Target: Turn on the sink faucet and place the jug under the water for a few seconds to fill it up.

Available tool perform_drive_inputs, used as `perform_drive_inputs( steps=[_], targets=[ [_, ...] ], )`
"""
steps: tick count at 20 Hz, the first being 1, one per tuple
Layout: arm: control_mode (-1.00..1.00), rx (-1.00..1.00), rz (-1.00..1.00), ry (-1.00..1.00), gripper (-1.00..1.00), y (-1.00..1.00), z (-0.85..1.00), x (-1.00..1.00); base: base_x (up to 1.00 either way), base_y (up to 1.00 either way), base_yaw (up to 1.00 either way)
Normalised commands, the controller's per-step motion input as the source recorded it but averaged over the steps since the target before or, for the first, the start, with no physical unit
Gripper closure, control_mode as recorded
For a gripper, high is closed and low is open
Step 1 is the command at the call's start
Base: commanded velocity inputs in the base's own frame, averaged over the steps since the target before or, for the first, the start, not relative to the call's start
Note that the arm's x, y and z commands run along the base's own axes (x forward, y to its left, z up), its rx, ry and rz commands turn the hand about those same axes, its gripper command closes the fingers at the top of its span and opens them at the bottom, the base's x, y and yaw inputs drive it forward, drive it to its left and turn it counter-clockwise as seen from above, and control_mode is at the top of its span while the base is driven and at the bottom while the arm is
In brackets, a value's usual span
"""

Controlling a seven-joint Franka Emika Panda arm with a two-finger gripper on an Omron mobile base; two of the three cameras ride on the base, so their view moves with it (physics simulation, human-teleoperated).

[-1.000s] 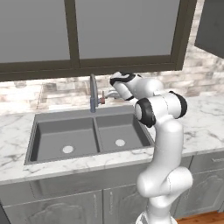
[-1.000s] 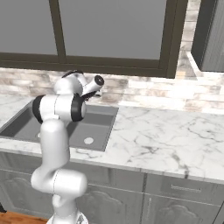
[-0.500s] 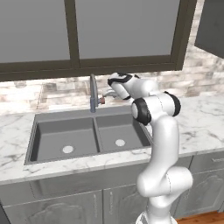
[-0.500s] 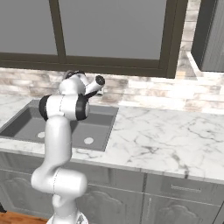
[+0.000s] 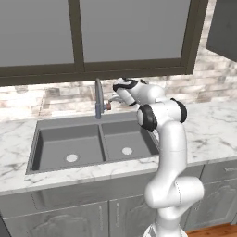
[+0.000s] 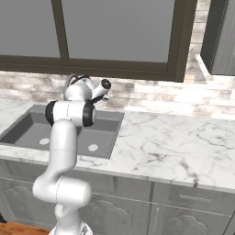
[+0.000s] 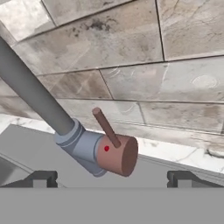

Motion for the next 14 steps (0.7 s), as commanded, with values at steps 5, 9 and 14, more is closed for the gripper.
perform_drive_inputs(
  steps=[5,9,14],
  targets=[
    [-1.00,0.00,-0.01,0.00,-1.00,0.01,-0.13,0.02,0.00,0.00,0.00],
    [-1.00,0.00,-0.01,0.00,-1.00,0.04,-0.08,0.04,0.00,0.00,0.00],
    [-1.00,0.00,-0.01,0.00,-1.00,0.13,-0.05,0.03,0.00,0.00,0.00]
  ],
)
